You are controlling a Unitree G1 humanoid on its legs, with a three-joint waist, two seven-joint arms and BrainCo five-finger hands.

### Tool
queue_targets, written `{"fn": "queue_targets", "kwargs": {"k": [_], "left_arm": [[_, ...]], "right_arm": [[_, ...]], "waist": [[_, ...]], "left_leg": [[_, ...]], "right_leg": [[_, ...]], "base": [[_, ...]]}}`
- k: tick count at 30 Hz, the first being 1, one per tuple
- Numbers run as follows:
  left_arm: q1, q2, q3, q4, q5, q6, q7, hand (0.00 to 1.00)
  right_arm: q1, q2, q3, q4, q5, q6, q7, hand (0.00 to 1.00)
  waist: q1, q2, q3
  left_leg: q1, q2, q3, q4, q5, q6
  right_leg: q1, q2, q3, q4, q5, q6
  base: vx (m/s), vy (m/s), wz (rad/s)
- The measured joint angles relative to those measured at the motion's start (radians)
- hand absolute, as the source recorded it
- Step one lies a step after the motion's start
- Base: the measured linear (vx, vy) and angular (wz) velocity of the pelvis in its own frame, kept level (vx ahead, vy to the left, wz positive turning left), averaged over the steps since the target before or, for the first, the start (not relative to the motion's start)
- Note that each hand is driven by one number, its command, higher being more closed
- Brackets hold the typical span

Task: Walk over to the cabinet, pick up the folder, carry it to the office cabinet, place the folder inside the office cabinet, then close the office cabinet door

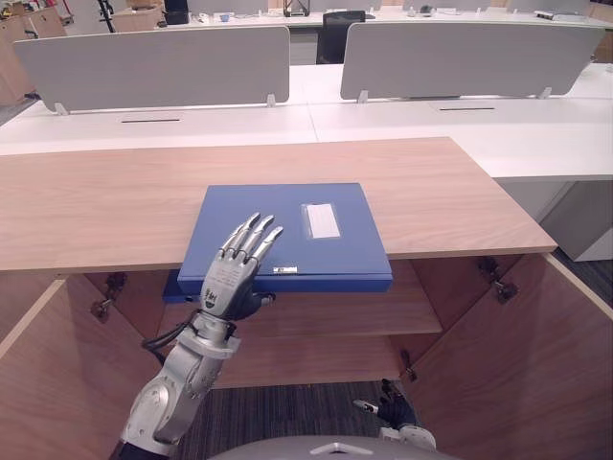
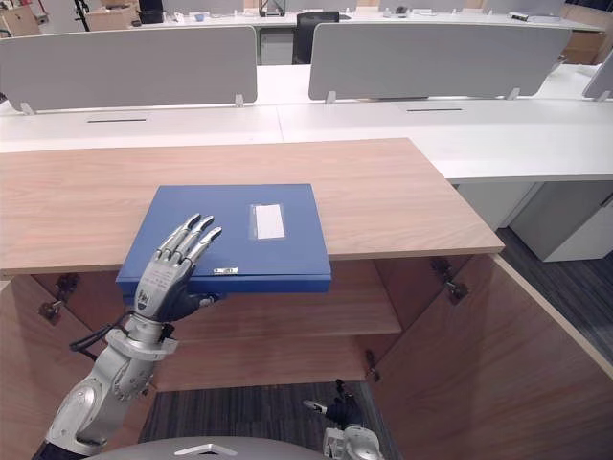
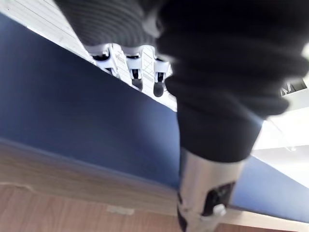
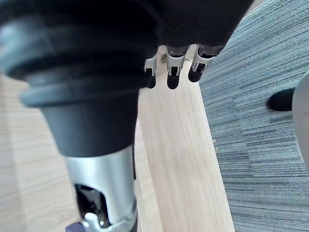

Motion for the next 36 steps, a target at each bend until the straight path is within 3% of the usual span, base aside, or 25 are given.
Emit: {"fn": "queue_targets", "kwargs": {"k": [9,10,30,36], "left_arm": [[0.003,-0.004,0.053,0.036,0.008,0.031,0.006,0.00],[0.005,-0.004,0.059,0.050,0.008,0.032,0.005,1.00],[-0.012,-0.009,0.130,0.055,0.025,0.018,0.022,1.00],[-0.011,-0.056,0.092,-0.063,-0.083,-0.013,0.021,1.00]], "right_arm": [[0.000,0.000,0.000,0.000,0.000,0.001,0.001,0.00],[0.001,0.001,0.000,0.000,0.000,0.002,0.001,0.00],[0.009,0.001,-0.009,-0.008,0.001,0.003,0.004,0.00],[0.012,0.006,-0.006,-0.083,0.010,-0.002,0.000,0.00]], "waist": [[0.000,0.000,0.000],[0.000,-0.001,0.001],[-0.014,0.002,0.001],[-0.007,0.010,0.012]], "left_leg": [[0.014,-0.001,-0.004,-0.022,0.012,0.000],[0.015,-0.001,-0.004,-0.026,0.012,0.000],[0.013,0.001,0.008,-0.030,0.012,-0.001],[-0.008,0.004,0.026,-0.006,-0.006,-0.001]], "right_leg": [[0.006,0.001,-0.008,-0.002,0.000,0.000],[0.008,0.002,-0.008,-0.005,0.000,0.000],[-0.002,0.005,0.013,-0.005,0.000,0.002],[-0.024,0.004,0.038,0.015,-0.006,0.007]], "base": [[-0.03,-0.025,0.02],[-0.05,-0.028,0.00],[-0.04,-0.028,-0.02],[-0.02,-0.019,-0.09]]}}
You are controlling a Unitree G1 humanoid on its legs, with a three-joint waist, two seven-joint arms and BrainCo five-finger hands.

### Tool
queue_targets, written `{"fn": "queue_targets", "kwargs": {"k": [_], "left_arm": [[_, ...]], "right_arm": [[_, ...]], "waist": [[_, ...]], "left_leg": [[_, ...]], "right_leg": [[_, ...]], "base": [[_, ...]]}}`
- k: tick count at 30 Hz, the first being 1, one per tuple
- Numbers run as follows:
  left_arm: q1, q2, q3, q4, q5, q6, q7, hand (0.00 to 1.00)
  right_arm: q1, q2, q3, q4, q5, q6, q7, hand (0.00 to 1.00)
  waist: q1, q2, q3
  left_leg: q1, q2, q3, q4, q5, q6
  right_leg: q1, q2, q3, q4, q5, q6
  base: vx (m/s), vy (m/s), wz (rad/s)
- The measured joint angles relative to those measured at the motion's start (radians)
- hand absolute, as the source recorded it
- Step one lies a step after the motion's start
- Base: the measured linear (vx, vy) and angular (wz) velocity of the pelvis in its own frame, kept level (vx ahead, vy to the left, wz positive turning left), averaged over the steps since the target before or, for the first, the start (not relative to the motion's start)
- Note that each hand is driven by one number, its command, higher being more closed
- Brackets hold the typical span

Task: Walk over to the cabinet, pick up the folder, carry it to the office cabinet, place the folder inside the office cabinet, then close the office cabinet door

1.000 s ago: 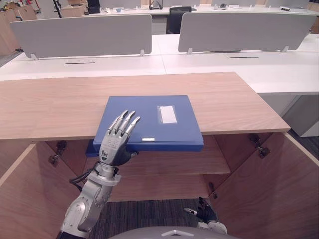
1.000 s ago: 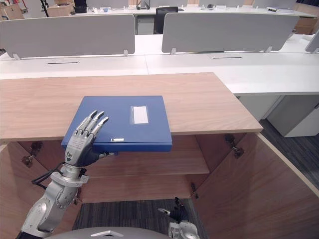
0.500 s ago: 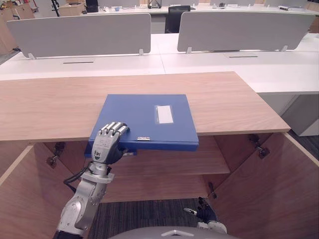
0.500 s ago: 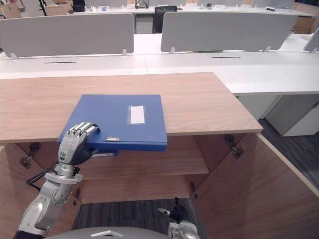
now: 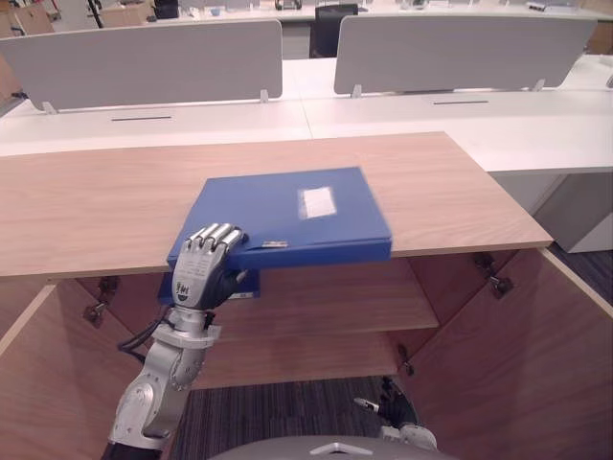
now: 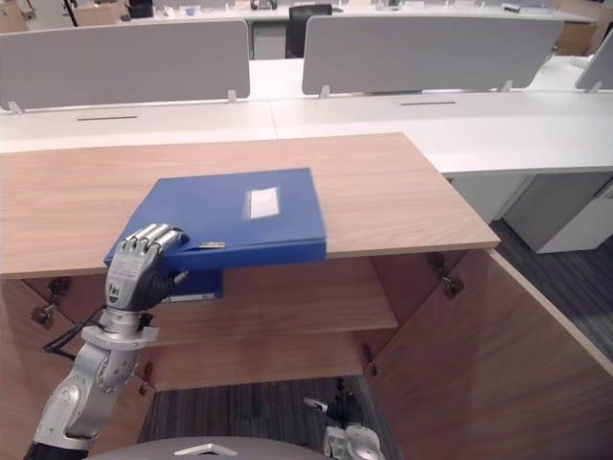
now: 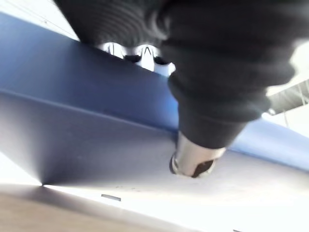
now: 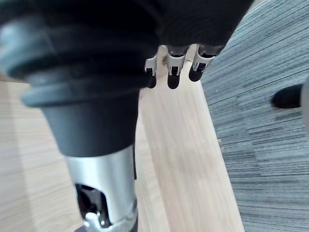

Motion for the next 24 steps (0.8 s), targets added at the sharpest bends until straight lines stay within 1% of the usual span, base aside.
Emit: {"fn": "queue_targets", "kwargs": {"k": [3,5,6,8,9,13,14,16,18,20,21,23,24], "left_arm": [[0.000,-0.034,-0.051,-0.073,-0.091,-0.029,-0.001,1.00],[-0.001,-0.057,-0.076,-0.136,-0.177,-0.057,0.000,1.00],[-0.002,-0.062,-0.082,-0.150,-0.199,-0.061,0.000,1.00],[-0.006,-0.088,-0.104,-0.200,-0.284,-0.075,0.003,1.00],[-0.008,-0.093,-0.112,-0.209,-0.304,-0.077,0.003,1.00],[-0.022,-0.117,-0.141,-0.267,-0.504,-0.112,0.009,1.00],[-0.028,-0.120,-0.144,-0.273,-0.528,-0.118,0.015,1.00],[-0.036,-0.136,-0.158,-0.301,-0.610,-0.129,0.031,1.00],[-0.038,-0.144,-0.173,-0.308,-0.659,-0.147,0.034,1.00],[-0.039,-0.145,-0.195,-0.307,-0.730,-0.151,0.028,1.00],[-0.038,-0.145,-0.197,-0.306,-0.736,-0.151,0.027,1.00],[-0.038,-0.146,-0.208,-0.304,-0.775,-0.151,0.017,1.00],[-0.038,-0.146,-0.208,-0.303,-0.778,-0.151,0.016,1.00]], "right_arm": [[0.003,0.012,0.009,-0.086,0.011,-0.008,-0.003,0.00],[0.000,0.028,0.020,-0.145,0.015,-0.026,-0.006,0.00],[0.001,0.030,0.027,-0.161,0.024,-0.027,-0.008,0.00],[0.000,0.042,0.045,-0.221,0.040,-0.033,-0.025,0.00],[0.001,0.045,0.045,-0.239,0.041,-0.035,-0.026,0.00],[-0.007,0.062,0.048,-0.340,0.050,-0.052,-0.045,0.00],[-0.008,0.063,0.048,-0.355,0.050,-0.053,-0.046,0.00],[-0.013,0.069,0.050,-0.411,0.050,-0.064,-0.048,0.00],[-0.013,0.074,0.059,-0.467,0.050,-0.066,-0.058,0.00],[-0.014,0.077,0.066,-0.553,0.050,-0.076,-0.082,0.00],[-0.014,0.078,0.066,-0.561,0.050,-0.078,-0.083,0.00],[-0.011,0.082,0.066,-0.669,0.050,-0.087,-0.085,0.00],[-0.011,0.082,0.066,-0.683,0.050,-0.088,-0.085,0.00]], "waist": [[0.003,0.002,0.002],[0.005,-0.001,0.005],[0.006,-0.002,0.005],[0.011,-0.004,0.007],[0.012,-0.005,0.007],[0.019,-0.007,0.011],[0.020,-0.007,0.013],[0.021,-0.007,0.019],[0.021,-0.007,0.020],[0.021,-0.009,0.025],[0.021,-0.009,0.026],[0.020,-0.010,0.027],[0.020,-0.010,0.027]], "left_leg": [[-0.013,-0.002,0.003,0.022,-0.014,0.006],[-0.016,-0.002,0.003,0.023,-0.015,0.008],[-0.016,-0.002,0.003,0.024,-0.015,0.008],[-0.016,-0.001,0.003,0.026,-0.016,0.010],[-0.016,-0.001,0.003,0.026,-0.017,0.010],[-0.017,-0.002,0.004,0.027,-0.017,0.011],[-0.017,-0.002,0.004,0.027,-0.017,0.011],[-0.017,-0.002,0.005,0.028,-0.017,0.011],[-0.021,-0.002,0.008,0.028,-0.017,0.011],[-0.030,-0.002,0.011,0.034,-0.017,0.012],[-0.030,-0.002,0.011,0.034,-0.018,0.012],[-0.027,-0.002,0.018,0.036,-0.020,0.012],[-0.027,-0.001,0.019,0.037,-0.021,0.012]], "right_leg": [[-0.007,-0.001,0.007,0.003,-0.001,0.001],[-0.010,-0.001,0.008,0.005,-0.001,0.001],[-0.010,-0.001,0.009,0.006,-0.001,0.001],[-0.010,-0.002,0.010,0.008,-0.001,0.002],[-0.011,-0.003,0.010,0.009,-0.001,0.002],[-0.015,-0.004,0.012,0.014,-0.002,0.004],[-0.015,-0.004,0.013,0.014,-0.002,0.004],[-0.016,-0.004,0.014,0.015,-0.003,0.004],[-0.022,-0.003,0.017,0.016,-0.003,0.004],[-0.030,-0.003,0.020,0.018,-0.002,0.004],[-0.030,-0.003,0.021,0.018,-0.002,0.004],[-0.030,-0.001,0.028,0.018,-0.002,0.004],[-0.030,-0.001,0.029,0.018,-0.002,0.005]], "base": [[-0.01,-0.004,-0.04],[-0.04,-0.027,-0.01],[-0.04,-0.029,0.00],[-0.04,-0.030,0.00],[-0.05,-0.029,0.00],[-0.05,-0.029,-0.01],[-0.06,-0.038,-0.01],[-0.05,-0.033,-0.02],[-0.03,-0.028,-0.04],[-0.03,-0.029,-0.04],[0.00,0.000,0.00],[-0.02,-0.023,-0.06],[-0.04,-0.025,-0.11]]}}
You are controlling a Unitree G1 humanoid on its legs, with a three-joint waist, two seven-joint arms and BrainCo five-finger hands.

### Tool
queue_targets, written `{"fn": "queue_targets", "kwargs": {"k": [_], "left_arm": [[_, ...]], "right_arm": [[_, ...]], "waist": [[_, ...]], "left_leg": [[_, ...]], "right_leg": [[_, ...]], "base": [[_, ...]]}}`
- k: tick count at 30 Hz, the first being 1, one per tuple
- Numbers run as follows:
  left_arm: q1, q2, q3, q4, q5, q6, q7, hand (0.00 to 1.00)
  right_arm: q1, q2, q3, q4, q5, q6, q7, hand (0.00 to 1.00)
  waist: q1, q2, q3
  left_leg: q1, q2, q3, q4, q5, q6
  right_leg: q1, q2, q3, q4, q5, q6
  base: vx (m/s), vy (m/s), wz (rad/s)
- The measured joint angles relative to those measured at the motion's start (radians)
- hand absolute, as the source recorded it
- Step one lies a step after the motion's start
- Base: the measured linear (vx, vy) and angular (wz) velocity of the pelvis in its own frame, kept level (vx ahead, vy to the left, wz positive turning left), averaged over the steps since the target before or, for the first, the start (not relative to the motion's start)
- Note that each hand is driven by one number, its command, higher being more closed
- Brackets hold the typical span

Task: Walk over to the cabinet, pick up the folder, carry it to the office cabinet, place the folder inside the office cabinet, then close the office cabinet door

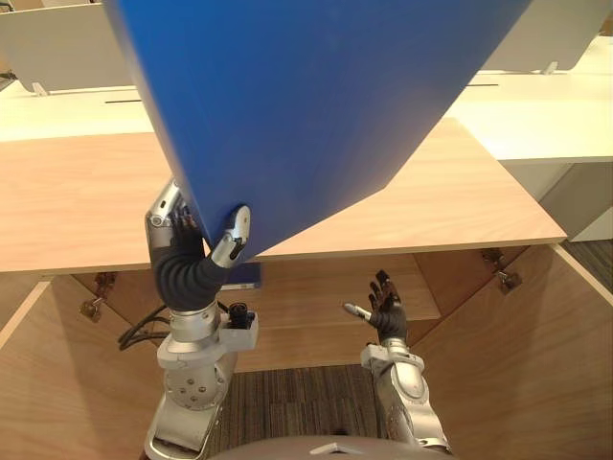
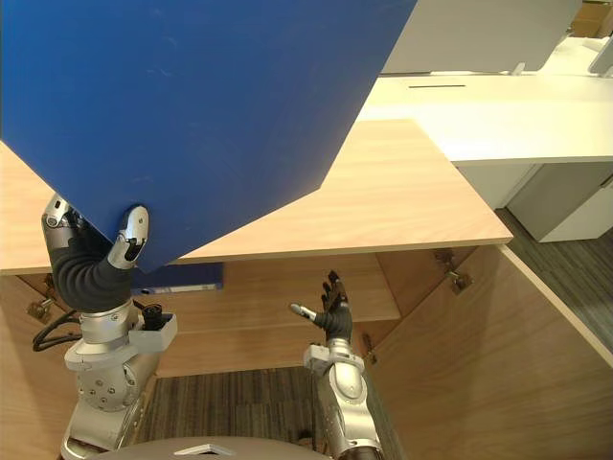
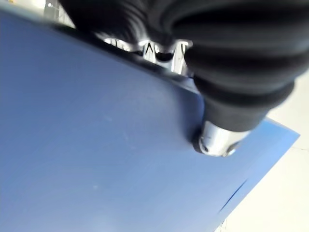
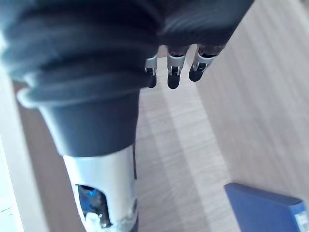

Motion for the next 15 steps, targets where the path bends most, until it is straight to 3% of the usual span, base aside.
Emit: {"fn": "queue_targets", "kwargs": {"k": [3,15], "left_arm": [[0.003,-0.008,0.002,0.023,-0.027,0.000,-0.019,1.00],[0.101,-0.016,0.081,0.143,-0.089,0.020,-0.078,1.00]], "right_arm": [[0.019,0.000,0.000,-0.145,0.000,-0.021,0.001,0.00],[0.120,0.003,0.019,-0.315,0.032,0.027,0.003,0.00]], "waist": [[0.001,0.002,0.005],[0.005,0.005,0.028]], "left_leg": [[0.004,0.001,0.011,0.007,-0.008,0.002],[0.005,0.000,0.055,0.038,-0.047,0.007]], "right_leg": [[0.000,0.000,0.011,0.002,0.000,0.000],[-0.019,0.006,0.068,0.002,0.004,0.003]], "base": [[-0.04,-0.022,-0.11],[-0.01,-0.014,-0.12]]}}
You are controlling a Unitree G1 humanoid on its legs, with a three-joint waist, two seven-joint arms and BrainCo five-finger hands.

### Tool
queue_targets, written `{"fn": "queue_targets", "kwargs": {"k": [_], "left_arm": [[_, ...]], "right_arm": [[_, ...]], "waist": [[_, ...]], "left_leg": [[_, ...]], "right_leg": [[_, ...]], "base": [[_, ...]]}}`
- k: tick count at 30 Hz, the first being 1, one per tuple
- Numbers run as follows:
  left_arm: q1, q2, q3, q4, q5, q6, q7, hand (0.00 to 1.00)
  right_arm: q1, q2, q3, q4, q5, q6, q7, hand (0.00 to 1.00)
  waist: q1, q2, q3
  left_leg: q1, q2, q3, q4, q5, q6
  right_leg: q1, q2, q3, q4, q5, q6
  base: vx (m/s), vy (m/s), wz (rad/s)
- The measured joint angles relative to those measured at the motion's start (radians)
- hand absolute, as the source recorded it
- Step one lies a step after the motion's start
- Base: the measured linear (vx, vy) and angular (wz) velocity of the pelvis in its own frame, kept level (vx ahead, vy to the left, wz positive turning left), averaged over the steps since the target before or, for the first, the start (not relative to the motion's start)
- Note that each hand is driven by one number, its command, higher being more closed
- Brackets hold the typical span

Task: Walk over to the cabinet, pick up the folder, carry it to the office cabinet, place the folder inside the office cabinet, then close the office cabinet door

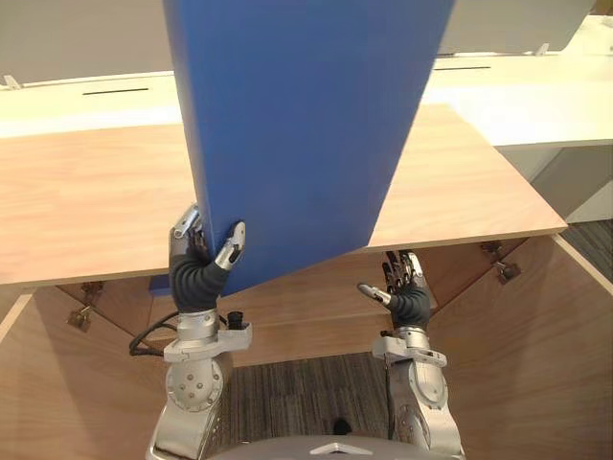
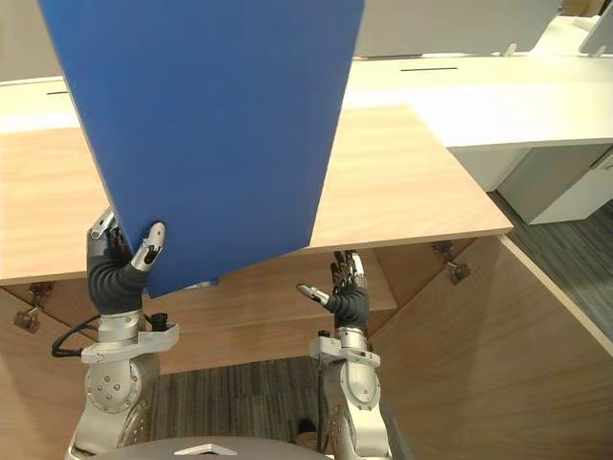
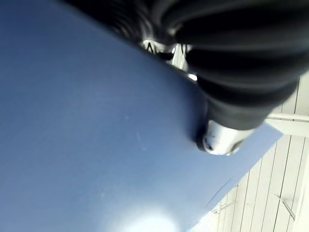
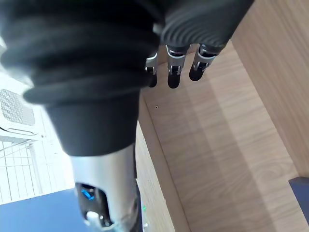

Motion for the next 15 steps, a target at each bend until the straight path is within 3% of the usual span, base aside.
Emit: {"fn": "queue_targets", "kwargs": {"k": [2,15], "left_arm": [[0.000,0.000,0.007,0.010,-0.027,-0.001,-0.016,1.00],[0.016,0.013,0.015,0.048,-0.077,-0.008,-0.072,1.00]], "right_arm": [[0.016,-0.005,0.002,-0.035,0.029,0.024,0.000,0.00],[0.017,-0.098,0.037,-0.047,0.113,0.024,-0.001,0.00]], "waist": [[0.002,0.001,0.000],[-0.009,0.005,-0.002]], "left_leg": [[0.001,-0.002,0.006,0.006,-0.009,0.002],[0.006,-0.018,-0.001,0.010,-0.018,0.017]], "right_leg": [[0.001,-0.003,0.009,0.001,0.000,0.000],[-0.012,-0.012,0.033,0.027,0.000,0.000]], "base": [[-0.01,-0.001,-0.09],[-0.03,-0.008,-0.02]]}}
